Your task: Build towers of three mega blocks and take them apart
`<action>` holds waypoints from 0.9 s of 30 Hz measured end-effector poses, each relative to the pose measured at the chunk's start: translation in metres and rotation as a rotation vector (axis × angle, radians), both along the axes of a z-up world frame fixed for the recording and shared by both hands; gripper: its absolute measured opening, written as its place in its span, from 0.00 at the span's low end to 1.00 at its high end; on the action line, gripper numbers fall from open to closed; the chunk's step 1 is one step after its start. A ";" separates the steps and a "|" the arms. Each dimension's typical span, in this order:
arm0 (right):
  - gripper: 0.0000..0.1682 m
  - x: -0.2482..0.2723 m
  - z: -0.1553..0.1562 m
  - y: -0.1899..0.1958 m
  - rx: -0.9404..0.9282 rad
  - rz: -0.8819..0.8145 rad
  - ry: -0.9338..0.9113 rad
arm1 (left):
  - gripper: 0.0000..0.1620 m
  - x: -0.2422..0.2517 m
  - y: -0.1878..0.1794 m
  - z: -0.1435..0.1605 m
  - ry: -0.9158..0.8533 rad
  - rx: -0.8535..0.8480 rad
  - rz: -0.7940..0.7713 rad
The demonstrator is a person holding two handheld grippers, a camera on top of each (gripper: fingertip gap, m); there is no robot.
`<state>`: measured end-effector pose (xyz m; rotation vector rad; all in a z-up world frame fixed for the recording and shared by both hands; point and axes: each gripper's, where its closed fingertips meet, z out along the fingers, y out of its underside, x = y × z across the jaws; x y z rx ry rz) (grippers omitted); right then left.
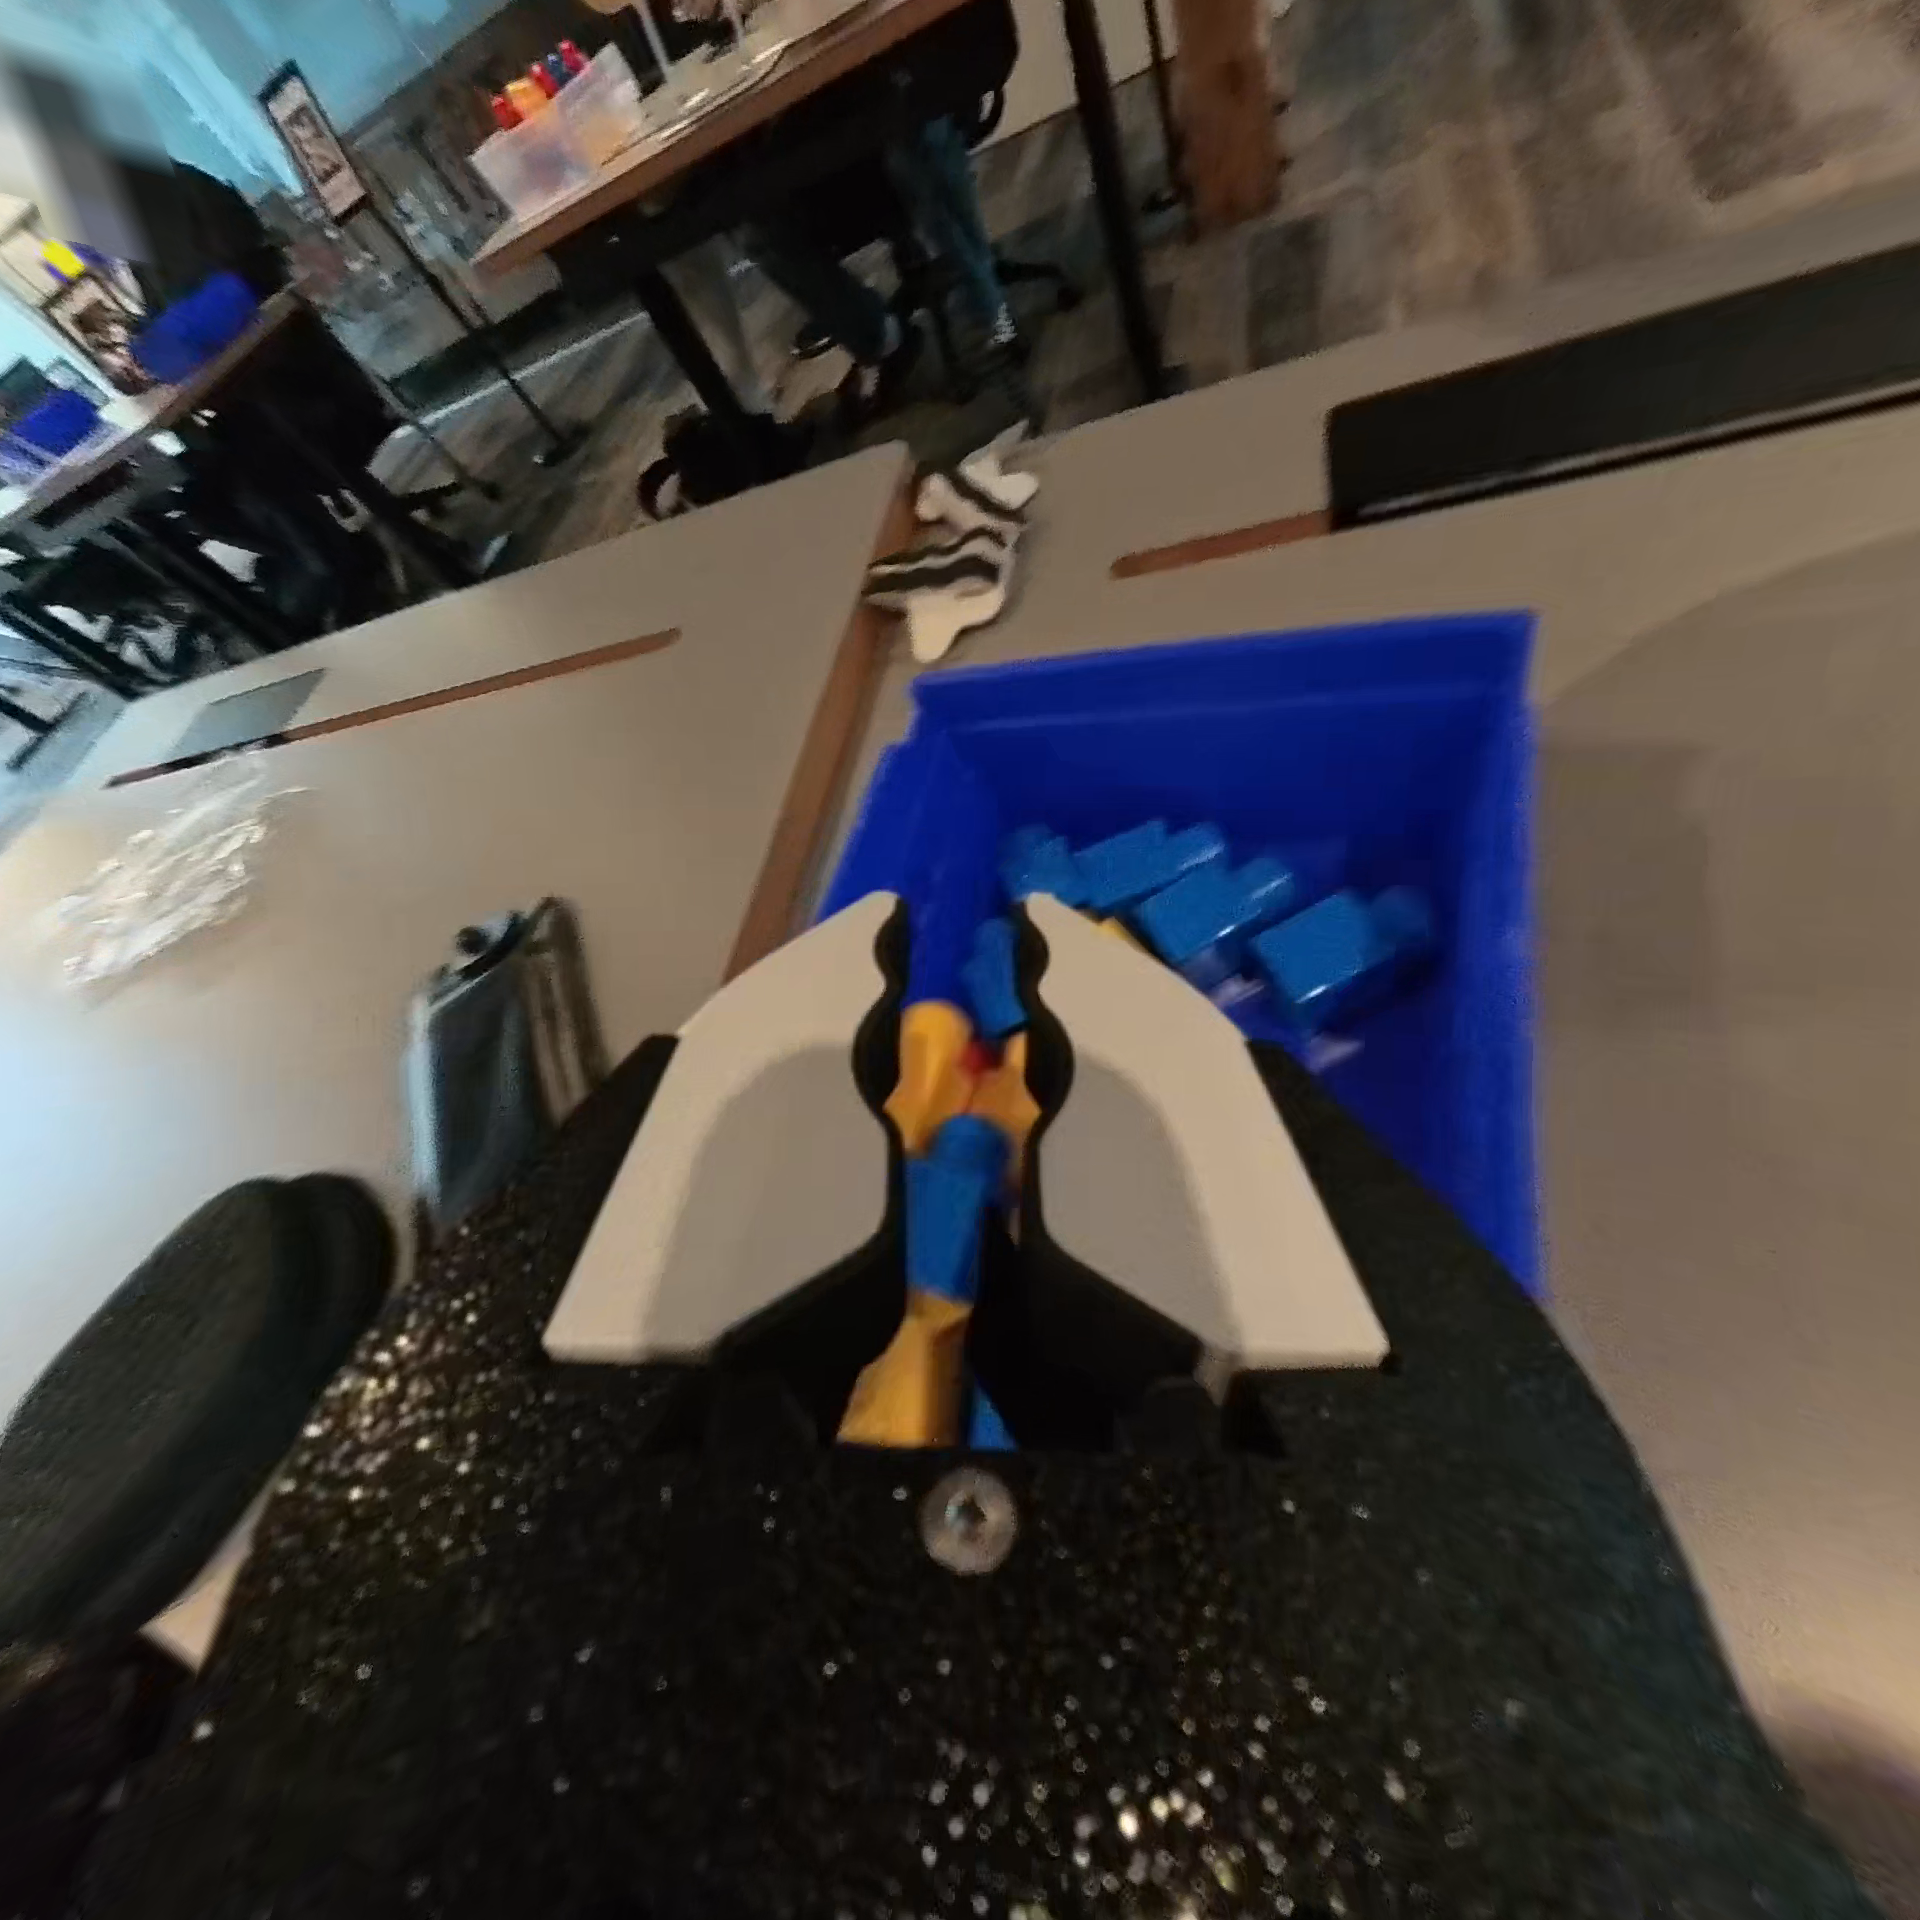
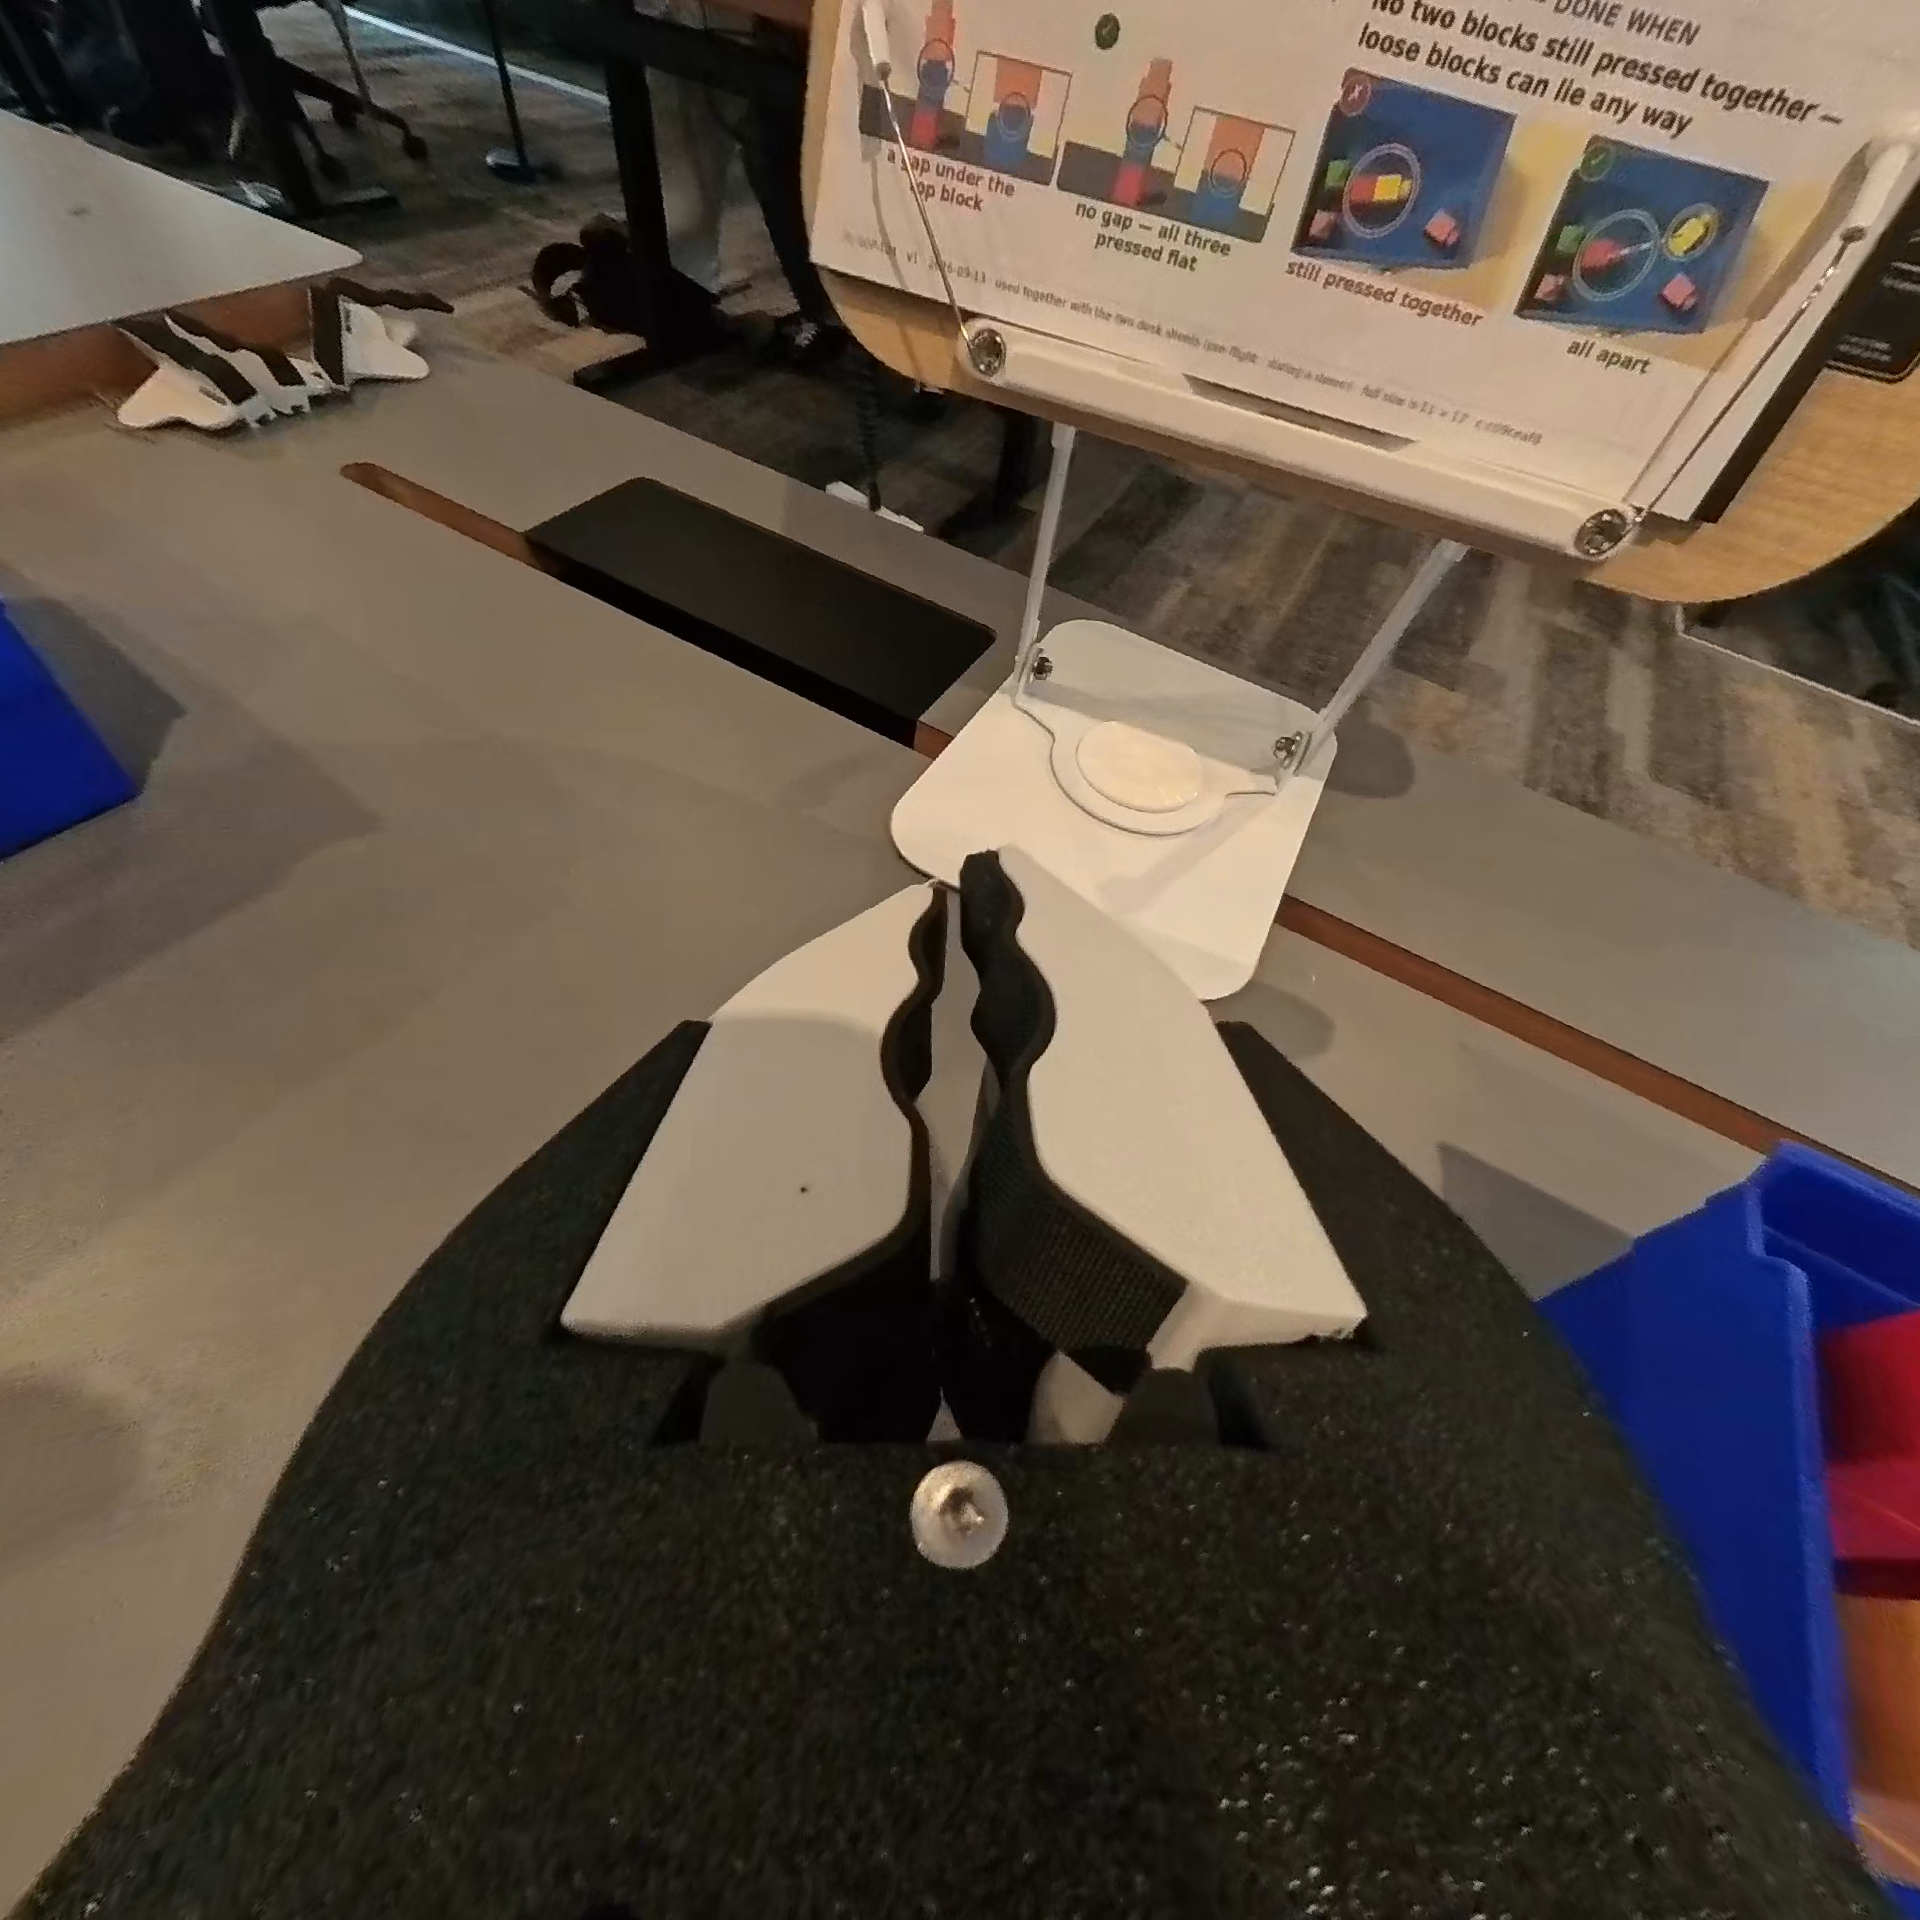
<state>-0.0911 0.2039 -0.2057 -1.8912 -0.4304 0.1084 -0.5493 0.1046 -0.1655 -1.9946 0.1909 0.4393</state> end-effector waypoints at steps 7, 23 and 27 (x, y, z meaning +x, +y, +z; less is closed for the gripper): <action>0.02 -0.001 -0.002 -0.001 -0.016 0.028 0.032 | 0.31 -0.048 -0.035 -0.062 -0.031 -0.181 -0.095; 0.03 -0.010 0.012 -0.008 0.021 0.093 0.052 | 0.34 -0.062 -0.022 -0.144 -0.071 -0.491 -0.103; 0.03 -0.009 0.011 -0.008 0.016 0.095 0.053 | 0.26 -0.056 -0.016 -0.136 -0.049 -0.418 -0.136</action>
